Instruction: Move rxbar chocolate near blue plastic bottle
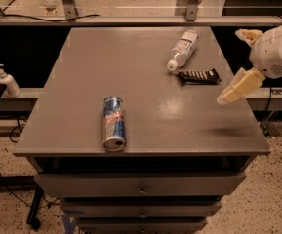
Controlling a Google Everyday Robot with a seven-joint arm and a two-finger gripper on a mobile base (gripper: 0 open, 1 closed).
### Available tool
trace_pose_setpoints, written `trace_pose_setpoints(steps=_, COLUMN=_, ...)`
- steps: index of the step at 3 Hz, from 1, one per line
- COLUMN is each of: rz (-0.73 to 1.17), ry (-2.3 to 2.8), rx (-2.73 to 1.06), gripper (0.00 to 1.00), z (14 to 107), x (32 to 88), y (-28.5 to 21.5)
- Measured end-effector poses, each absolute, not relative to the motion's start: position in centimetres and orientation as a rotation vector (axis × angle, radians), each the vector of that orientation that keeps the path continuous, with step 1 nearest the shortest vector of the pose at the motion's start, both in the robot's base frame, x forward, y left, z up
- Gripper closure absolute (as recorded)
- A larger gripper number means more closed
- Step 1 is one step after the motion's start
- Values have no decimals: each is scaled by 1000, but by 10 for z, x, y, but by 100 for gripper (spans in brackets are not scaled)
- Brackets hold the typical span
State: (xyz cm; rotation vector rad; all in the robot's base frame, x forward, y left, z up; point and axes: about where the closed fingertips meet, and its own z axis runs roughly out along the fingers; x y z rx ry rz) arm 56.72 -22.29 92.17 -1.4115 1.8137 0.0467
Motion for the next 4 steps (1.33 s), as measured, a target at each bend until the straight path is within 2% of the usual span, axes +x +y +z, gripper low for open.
trace_pose_setpoints(steps=1, rz=62, ry=1831, rx=-1408, gripper=0, z=912, x=585, y=-229)
trace_pose_setpoints(steps=3, rz=88, ry=1829, rx=-1313, gripper=0, z=930, x=607, y=-304)
trace_pose_setpoints(steps=4, rz=73, ry=1812, rx=-1306, gripper=0, z=941, x=610, y=-306)
